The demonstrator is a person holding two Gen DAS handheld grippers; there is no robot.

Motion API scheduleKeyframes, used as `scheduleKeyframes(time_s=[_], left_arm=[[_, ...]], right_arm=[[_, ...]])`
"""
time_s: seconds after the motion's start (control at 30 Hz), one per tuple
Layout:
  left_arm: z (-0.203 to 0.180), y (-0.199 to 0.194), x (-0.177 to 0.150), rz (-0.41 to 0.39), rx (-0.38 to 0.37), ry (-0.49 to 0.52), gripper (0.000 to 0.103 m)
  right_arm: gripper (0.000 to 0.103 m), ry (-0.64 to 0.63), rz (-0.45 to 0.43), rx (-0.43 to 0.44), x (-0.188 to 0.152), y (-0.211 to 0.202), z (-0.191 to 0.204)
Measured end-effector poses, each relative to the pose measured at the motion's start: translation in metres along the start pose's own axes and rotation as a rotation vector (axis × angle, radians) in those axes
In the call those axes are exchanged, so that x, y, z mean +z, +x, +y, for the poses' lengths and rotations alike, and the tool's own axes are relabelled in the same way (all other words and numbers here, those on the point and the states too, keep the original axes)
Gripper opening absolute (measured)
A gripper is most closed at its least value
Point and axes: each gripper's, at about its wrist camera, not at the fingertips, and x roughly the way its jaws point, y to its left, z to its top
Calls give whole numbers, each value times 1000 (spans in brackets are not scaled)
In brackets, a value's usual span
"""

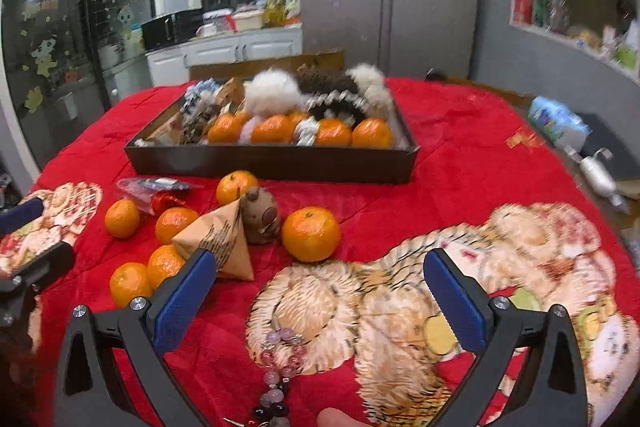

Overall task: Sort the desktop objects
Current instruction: 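Move the left tool toward one loose orange while the right tool approaches another orange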

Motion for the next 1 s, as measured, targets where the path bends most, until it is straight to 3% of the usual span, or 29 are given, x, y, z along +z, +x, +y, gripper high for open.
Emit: scheduleKeyframes(time_s=[0.13, 0.4, 0.6, 0.77, 0.83, 0.9, 1.0], left_arm=[[0, 5, 0, 22, -19, -15, 103], [-10, 20, 4, 75, -15, 29, 103], [-2, 41, 10, 130, 1, -3, 103], [2, 61, 15, 169, 6, -19, 103], [2, 70, 16, 193, 11, -13, 103], [3, 77, 16, 221, 11, -11, 103], [6, 87, 15, 263, 26, -22, 103]], right_arm=[[103, -8, 29, 43, 1, 7, -1], [103, -41, 65, 16, 6, 21, -1], [103, -66, 75, -11, 12, 28, -4], [96, -64, 106, -14, 17, 39, -13], [85, -49, 131, 4, 19, 47, -18], [80, -33, 155, 26, 18, 52, -22], [79, -20, 200, 58, 17, 61, -24]])
